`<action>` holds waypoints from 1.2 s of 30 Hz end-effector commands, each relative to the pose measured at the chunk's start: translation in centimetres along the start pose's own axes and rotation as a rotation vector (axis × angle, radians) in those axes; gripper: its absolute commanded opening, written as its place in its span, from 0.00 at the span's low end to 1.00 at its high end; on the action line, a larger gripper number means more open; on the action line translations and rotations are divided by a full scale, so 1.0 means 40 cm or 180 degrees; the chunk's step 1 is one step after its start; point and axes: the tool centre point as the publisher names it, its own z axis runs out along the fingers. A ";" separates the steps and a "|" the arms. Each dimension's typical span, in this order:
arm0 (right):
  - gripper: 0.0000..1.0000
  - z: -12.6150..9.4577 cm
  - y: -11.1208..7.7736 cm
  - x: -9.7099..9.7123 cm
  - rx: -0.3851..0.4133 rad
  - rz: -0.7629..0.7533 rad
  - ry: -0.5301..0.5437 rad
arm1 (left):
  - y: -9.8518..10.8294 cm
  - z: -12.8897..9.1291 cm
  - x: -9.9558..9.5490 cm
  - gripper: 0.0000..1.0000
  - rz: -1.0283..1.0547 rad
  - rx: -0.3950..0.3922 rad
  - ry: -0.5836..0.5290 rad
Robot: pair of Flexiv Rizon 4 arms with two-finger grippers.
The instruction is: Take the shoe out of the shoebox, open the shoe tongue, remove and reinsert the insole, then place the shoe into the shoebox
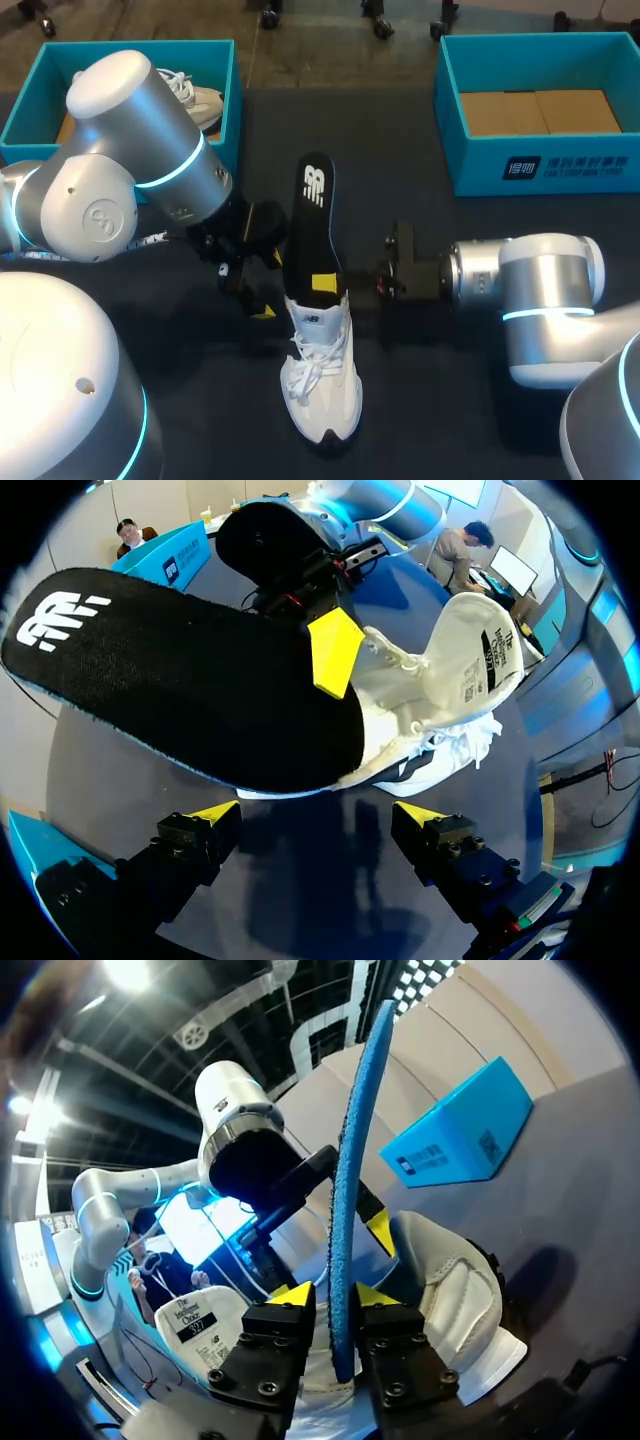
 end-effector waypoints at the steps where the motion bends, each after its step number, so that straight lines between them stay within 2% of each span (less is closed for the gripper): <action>1: 0.29 0.005 0.003 -0.003 0.0024 -0.0002 0.0007 | 0.001 0.001 0.002 1.00 0.0003 0.0000 -0.0005; 9: 0.29 0.005 0.030 0.004 0.0052 -0.0076 0.0004 | 0.001 0.001 0.002 1.00 0.0003 0.0000 -0.0005; 18: 0.28 0.009 0.068 -0.020 0.0067 -0.0104 0.0047 | 0.001 0.001 0.002 1.00 0.0003 0.0000 -0.0005; 26: 0.25 0.011 0.091 -0.032 -0.0027 -0.0100 0.0057 | 0.001 0.001 0.002 1.00 0.0003 0.0000 -0.0005; 30: 0.18 0.012 0.097 -0.037 -0.0133 -0.0045 0.0009 | 0.001 0.001 0.002 1.00 0.0003 0.0000 -0.0005; 31: 0.00 0.011 0.098 -0.039 -0.0175 -0.0023 -0.0007 | 0.001 0.001 0.002 1.00 0.0003 0.0000 -0.0005; 36: 0.00 0.009 0.078 -0.044 -0.0209 0.0015 -0.0012 | 0.001 0.001 0.002 1.00 0.0003 0.0000 -0.0005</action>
